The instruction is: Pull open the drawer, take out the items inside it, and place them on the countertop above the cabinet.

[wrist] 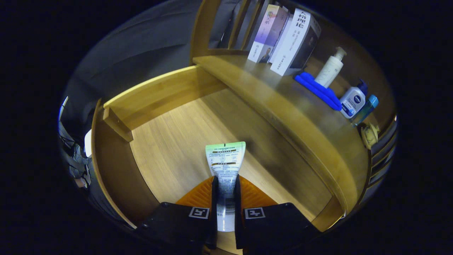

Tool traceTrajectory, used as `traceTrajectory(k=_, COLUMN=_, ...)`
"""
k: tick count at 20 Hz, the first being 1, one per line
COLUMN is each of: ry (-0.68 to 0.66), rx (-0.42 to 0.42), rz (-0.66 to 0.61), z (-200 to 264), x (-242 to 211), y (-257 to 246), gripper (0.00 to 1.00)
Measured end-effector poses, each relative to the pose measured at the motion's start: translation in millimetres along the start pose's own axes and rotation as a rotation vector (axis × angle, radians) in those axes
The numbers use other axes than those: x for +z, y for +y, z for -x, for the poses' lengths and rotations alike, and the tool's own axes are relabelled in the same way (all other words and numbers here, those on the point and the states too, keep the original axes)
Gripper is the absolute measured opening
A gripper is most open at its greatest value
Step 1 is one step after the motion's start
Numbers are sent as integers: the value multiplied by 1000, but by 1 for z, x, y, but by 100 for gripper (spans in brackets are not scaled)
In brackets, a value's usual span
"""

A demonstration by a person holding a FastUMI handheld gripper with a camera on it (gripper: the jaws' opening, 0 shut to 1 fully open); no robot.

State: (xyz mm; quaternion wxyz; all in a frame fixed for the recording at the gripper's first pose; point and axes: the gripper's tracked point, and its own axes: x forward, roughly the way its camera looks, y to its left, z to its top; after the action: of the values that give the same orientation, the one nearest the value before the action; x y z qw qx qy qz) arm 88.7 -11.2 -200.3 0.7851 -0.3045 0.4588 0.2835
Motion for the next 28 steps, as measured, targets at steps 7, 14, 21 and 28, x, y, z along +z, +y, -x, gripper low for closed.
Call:
traceTrajectory(k=7, ry=-144, rx=-62, rz=-5, z=47, x=35, y=-13, gripper=22)
traceTrajectory(k=14, ry=-220, rx=-128, rz=-32, z=74, x=69, y=-39, gripper=22)
traceTrajectory(k=21, ry=-248, rx=-223, rz=-141, z=67, x=95, y=-87, gripper=22)
traceTrajectory(k=28, ry=-233, rx=-235, rz=-322, z=44, x=105, y=-124, gripper=22)
